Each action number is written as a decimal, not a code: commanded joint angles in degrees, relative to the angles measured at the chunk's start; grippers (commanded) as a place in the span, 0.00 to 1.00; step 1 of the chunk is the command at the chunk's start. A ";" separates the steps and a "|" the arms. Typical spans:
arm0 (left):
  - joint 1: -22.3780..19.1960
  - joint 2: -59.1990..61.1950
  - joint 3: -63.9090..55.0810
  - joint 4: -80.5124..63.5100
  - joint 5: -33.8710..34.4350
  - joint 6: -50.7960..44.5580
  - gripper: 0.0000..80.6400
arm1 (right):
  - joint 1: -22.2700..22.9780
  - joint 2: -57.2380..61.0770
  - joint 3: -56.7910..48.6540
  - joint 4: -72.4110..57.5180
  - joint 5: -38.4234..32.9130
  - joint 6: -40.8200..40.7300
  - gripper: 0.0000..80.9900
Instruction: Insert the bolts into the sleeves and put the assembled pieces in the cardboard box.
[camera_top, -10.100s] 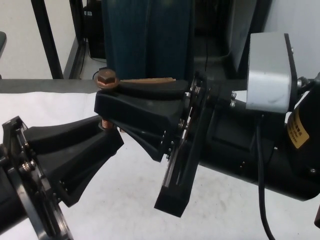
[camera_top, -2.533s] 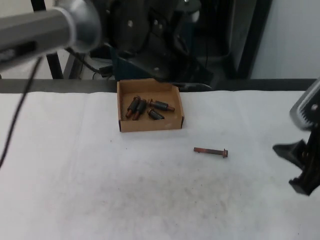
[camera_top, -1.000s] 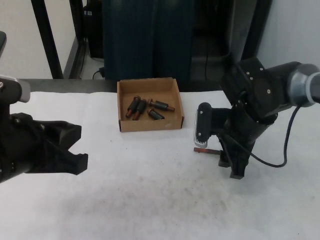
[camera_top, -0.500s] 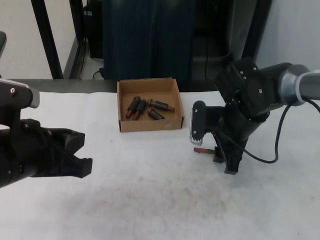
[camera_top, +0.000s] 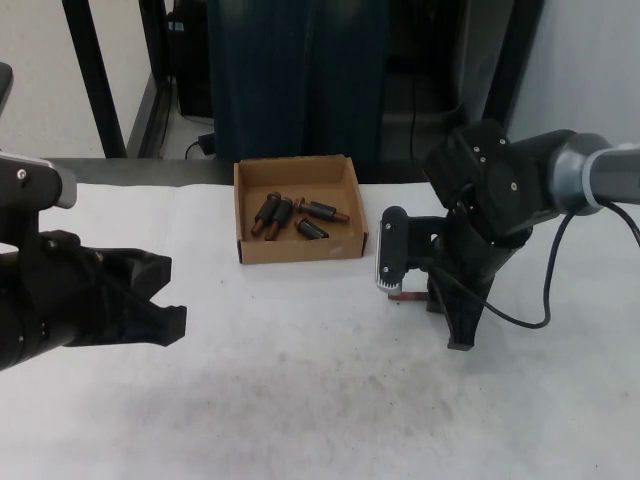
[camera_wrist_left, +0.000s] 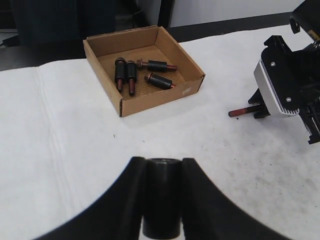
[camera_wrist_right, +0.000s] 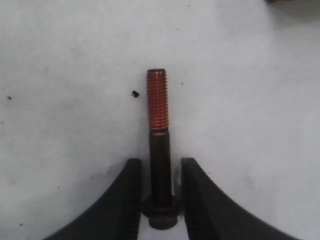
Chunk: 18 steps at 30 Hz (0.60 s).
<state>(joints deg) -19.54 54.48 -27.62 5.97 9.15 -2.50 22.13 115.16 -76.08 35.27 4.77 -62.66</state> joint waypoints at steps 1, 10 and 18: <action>0.06 -0.22 -0.08 -1.16 0.39 -0.17 0.01 | -0.38 2.51 0.78 -0.19 2.94 0.03 0.00; 0.06 -0.22 -0.08 -1.16 0.39 -0.17 0.01 | 3.26 -2.63 0.40 1.92 0.22 9.80 0.00; 0.06 -0.22 -0.08 0.35 0.39 -0.17 0.01 | 10.69 -12.81 -0.67 7.01 -5.12 33.20 0.00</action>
<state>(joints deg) -19.54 54.48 -27.62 6.23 9.15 -2.50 28.15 109.73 -75.64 38.78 2.10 -45.52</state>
